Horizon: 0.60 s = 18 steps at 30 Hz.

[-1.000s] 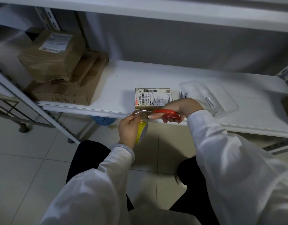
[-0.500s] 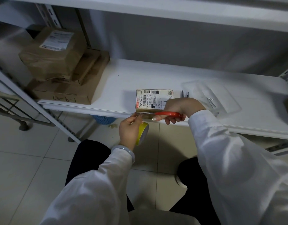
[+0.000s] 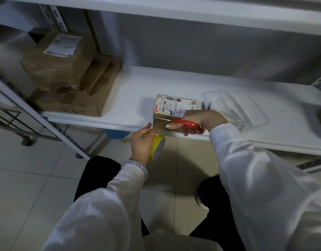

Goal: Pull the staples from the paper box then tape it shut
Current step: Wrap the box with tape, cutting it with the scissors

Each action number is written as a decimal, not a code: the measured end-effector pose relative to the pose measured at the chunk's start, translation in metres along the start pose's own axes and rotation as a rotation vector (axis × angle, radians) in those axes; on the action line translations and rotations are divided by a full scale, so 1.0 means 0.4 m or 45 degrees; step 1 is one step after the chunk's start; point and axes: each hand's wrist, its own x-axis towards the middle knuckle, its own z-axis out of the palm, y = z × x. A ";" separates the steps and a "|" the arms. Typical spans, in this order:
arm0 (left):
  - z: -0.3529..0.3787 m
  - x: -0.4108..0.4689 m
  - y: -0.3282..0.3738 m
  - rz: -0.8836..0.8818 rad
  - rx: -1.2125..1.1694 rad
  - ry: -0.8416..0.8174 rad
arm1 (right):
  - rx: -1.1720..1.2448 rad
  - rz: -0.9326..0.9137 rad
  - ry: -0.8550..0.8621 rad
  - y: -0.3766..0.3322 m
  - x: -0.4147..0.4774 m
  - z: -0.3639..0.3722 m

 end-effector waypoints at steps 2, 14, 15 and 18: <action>-0.003 -0.002 0.002 -0.003 -0.023 0.001 | -0.012 0.020 -0.009 -0.003 0.003 0.001; -0.032 0.010 0.040 0.082 -0.154 0.173 | -0.391 0.142 0.013 -0.028 0.001 0.000; -0.032 0.010 0.043 0.103 -0.134 0.153 | -0.417 0.141 0.034 -0.027 0.003 0.000; -0.029 -0.001 0.055 0.171 -0.053 0.087 | -0.541 0.123 0.114 -0.027 0.001 0.000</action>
